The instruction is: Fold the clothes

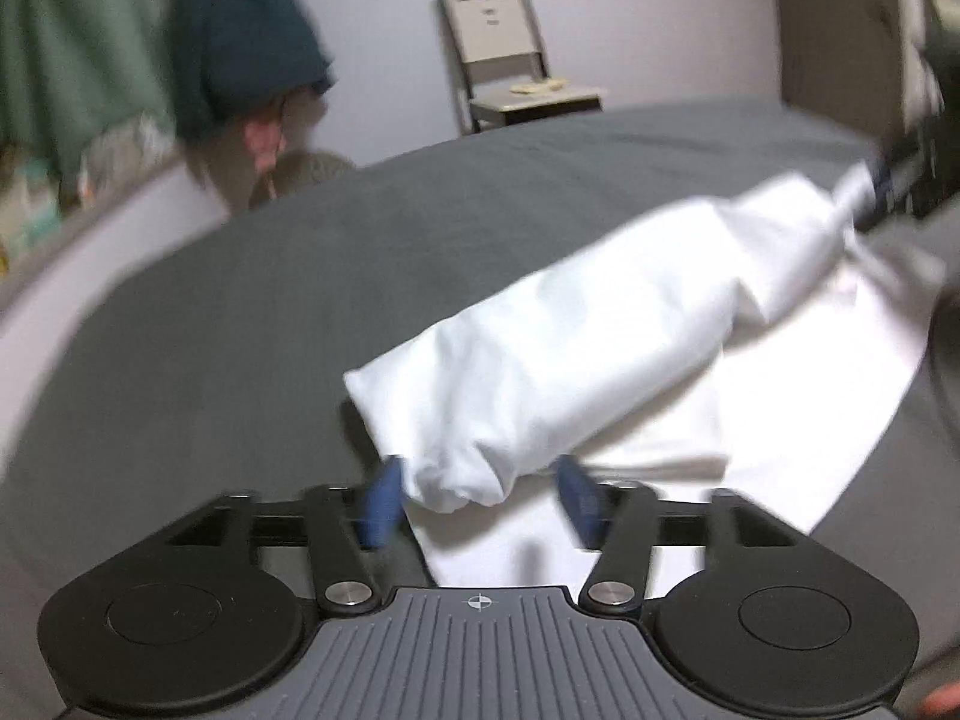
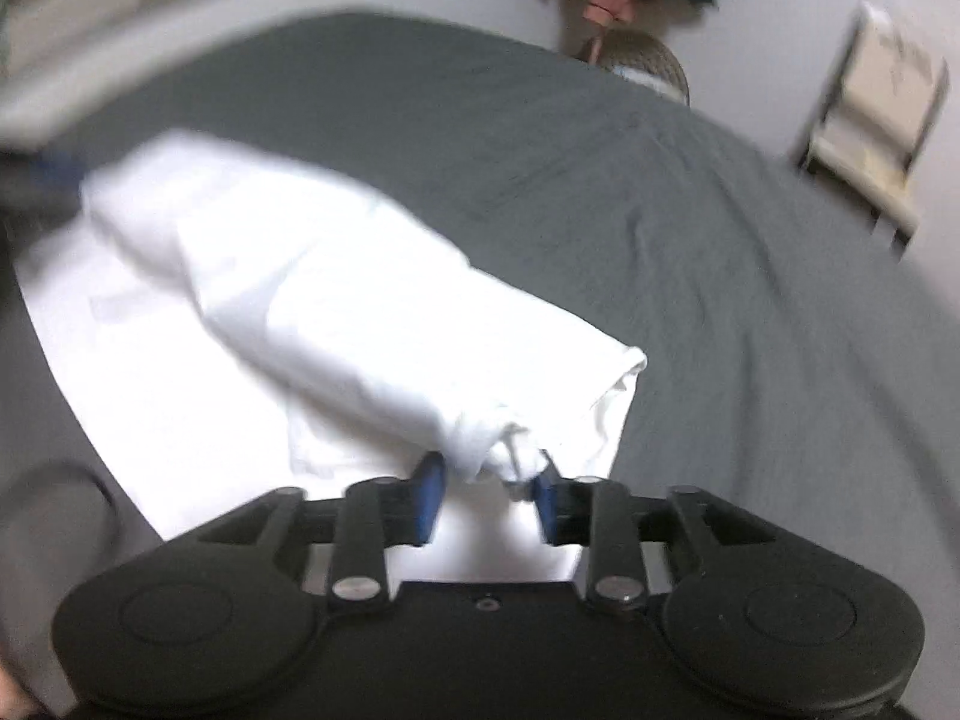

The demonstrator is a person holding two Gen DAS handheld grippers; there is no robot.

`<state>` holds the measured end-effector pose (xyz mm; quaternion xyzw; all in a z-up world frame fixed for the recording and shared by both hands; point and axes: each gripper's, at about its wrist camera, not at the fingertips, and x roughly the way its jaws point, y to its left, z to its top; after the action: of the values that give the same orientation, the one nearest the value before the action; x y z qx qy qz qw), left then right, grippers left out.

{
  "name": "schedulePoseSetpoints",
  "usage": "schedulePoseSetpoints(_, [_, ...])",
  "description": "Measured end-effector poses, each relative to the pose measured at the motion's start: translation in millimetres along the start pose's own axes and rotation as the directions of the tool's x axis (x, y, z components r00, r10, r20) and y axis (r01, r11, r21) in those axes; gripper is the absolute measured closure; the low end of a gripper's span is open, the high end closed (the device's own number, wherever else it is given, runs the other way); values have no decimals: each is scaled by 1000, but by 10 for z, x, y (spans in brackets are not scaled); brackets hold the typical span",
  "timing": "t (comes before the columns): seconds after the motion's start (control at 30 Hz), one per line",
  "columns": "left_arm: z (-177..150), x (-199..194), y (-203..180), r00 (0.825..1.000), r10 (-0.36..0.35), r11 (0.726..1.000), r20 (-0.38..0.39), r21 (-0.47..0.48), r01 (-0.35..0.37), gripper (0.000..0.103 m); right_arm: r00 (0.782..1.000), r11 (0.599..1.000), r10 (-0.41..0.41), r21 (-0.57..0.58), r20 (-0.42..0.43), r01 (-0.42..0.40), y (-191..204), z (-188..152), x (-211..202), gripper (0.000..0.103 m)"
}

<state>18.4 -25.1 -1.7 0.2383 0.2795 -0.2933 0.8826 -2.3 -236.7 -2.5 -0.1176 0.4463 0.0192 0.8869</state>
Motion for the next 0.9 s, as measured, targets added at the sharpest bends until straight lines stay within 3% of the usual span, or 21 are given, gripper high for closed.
schedulePoseSetpoints(0.03, [16, -11, -84, 1000, 28, 997, -5, 75, -27, 26, 999, 997, -40, -67, 3, 40, 117, -9, -11, 54])
schedulePoseSetpoints(0.07, [23, -3, -159, 998, 60, 987, -17, 151, -56, 25, 997, 988, -72, -137, 9, 73, 231, -49, -24, 47])
schedulePoseSetpoints(0.17, [16, 54, -369, 987, 151, 918, -51, 378, -121, 25, 980, 924, -193, -328, 44, 196, 508, -159, -8, 41])
schedulePoseSetpoints(0.27, [-7, 95, -515, 973, 231, 814, -19, 552, -182, 25, 944, 807, -312, -496, 103, 321, 760, -265, 29, 38])
schedulePoseSetpoints(0.33, [-22, 135, -587, 956, 293, 724, 20, 649, -235, 25, 912, 703, -381, -592, 155, 394, 928, -336, 54, 37])
schedulePoseSetpoints(0.37, [-19, 153, -607, 951, 307, 695, 28, 677, -244, 25, 895, 654, -408, -627, 179, 424, 997, -366, 60, 34])
schedulePoseSetpoints(0.4, [-15, 171, -626, 947, 320, 667, 35, 702, -251, 25, 890, 652, -417, -621, 185, 435, 989, -373, 35, 31])
schedulePoseSetpoints(0.5, [-4, 202, -638, 952, 304, 646, 30, 728, -229, 25, 892, 626, -406, -651, 197, 429, 1034, -390, 77, 26])
schedulePoseSetpoints(0.6, [31, 241, -632, 955, 296, 651, 33, 725, -227, 26, 902, 594, -381, -694, 203, 407, 1102, -408, 164, 26])
schedulePoseSetpoints(0.7, [94, 304, -636, 956, 291, 664, 28, 714, -223, 26, 912, 560, -356, -734, 205, 384, 1166, -423, 258, 36])
schedulePoseSetpoints(0.73, [110, 324, -628, 957, 289, 666, 23, 713, -218, 35, 914, 549, -359, -748, 192, 372, 1168, -417, 335, 50])
schedulePoseSetpoints(0.77, [96, 367, -633, 958, 286, 661, 11, 721, -206, 53, 915, 538, -361, -762, 178, 361, 1170, -411, 411, 70])
schedulePoseSetpoints(0.8, [78, 413, -638, 959, 284, 655, -2, 730, -192, 60, 918, 532, -361, -772, 165, 348, 1167, -403, 472, 80])
schedulePoseSetpoints(0.83, [66, 423, -641, 962, 273, 652, -11, 738, -176, 75, 926, 555, -345, -762, 155, 334, 1143, -385, 458, 90])
schedulePoseSetpoints(0.9, [43, 437, -646, 968, 249, 644, -29, 751, -143, 83, 938, 604, -315, -732, 145, 316, 1071, -332, 375, 91])
